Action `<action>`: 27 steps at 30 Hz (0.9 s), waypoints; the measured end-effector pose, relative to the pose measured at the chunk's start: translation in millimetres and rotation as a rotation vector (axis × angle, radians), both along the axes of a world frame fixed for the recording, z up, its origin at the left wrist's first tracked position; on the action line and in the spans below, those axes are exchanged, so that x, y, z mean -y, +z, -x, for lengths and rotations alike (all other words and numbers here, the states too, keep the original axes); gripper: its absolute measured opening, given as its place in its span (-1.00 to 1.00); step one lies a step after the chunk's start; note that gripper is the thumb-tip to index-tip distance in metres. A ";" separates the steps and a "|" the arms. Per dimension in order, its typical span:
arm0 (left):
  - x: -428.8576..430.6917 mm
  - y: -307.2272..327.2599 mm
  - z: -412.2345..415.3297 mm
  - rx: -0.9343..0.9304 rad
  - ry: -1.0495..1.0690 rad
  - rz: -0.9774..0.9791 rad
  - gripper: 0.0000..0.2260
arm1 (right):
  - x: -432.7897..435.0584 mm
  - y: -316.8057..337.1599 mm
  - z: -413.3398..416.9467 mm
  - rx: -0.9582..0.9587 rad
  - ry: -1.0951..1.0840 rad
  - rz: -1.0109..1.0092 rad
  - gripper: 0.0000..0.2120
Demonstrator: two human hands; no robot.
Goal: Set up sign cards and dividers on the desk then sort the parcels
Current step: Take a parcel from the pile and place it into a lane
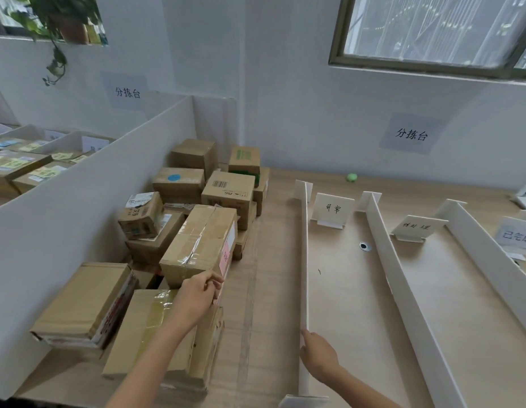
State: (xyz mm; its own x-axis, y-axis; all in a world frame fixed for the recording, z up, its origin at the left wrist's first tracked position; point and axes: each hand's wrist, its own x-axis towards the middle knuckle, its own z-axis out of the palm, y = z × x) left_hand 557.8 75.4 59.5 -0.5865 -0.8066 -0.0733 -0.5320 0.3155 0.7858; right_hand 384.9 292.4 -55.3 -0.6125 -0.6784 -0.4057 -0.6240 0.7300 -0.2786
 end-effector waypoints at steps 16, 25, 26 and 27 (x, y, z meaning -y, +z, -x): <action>111.9 -11.3 9.9 0.053 0.380 -0.123 -0.45 | 203.9 108.9 -35.3 0.703 -0.230 0.479 -0.53; 91.1 28.4 7.2 -0.289 0.248 0.106 -0.80 | 220.1 113.1 -32.8 1.032 -0.515 0.712 -0.60; 86.2 39.6 6.5 -0.356 0.232 0.096 -0.86 | 211.8 118.4 -23.7 1.065 -0.510 0.748 -0.60; 80.9 50.5 6.1 -0.421 0.209 0.064 -0.86 | 200.9 125.0 -13.5 1.098 -0.493 0.779 -0.59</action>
State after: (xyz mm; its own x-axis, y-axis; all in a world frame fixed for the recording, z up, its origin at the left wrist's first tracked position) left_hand 551.7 -5.5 110.0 -0.3796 -0.9055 0.1900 -0.2284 0.2907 0.9292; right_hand 398.4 91.4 69.8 -0.4720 -0.7583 -0.4496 0.4332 0.2447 -0.8674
